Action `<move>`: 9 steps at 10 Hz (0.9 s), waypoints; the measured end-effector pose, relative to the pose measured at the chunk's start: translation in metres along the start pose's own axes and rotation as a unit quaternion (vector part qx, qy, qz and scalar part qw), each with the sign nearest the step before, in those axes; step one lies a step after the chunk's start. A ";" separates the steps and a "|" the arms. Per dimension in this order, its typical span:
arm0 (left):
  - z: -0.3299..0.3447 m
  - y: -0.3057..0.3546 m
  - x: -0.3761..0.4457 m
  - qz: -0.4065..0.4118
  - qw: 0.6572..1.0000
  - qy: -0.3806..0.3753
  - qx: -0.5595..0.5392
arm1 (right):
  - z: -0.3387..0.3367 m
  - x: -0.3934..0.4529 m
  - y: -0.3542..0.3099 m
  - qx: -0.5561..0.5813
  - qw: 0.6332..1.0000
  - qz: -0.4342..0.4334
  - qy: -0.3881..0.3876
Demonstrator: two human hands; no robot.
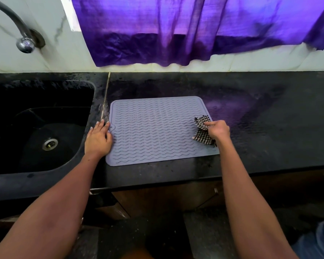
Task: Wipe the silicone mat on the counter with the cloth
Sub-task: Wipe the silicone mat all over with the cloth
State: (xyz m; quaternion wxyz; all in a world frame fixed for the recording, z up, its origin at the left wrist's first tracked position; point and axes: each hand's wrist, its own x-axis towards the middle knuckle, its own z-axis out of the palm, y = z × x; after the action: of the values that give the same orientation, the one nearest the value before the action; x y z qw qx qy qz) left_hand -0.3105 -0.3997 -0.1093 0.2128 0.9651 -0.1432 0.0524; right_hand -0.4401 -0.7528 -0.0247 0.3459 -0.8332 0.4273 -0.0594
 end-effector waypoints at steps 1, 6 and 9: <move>0.000 0.000 0.001 -0.002 1.000 0.001 0.002 | 0.001 -0.006 0.009 -0.046 0.997 0.006 0.065; 0.002 -0.002 0.001 0.001 1.000 -0.005 0.015 | -0.002 -0.025 0.014 -0.151 0.988 -0.014 0.036; 0.002 0.000 -0.002 0.000 1.000 0.000 0.017 | 0.037 -0.069 0.023 -0.314 0.948 -0.024 0.034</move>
State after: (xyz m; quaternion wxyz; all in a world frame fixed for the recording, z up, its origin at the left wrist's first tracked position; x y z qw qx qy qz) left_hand -0.3119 -0.4004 -0.1115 0.1965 0.9686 -0.1422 0.0548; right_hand -0.4841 -0.6905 -0.0540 0.0501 -0.9072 0.4157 0.0414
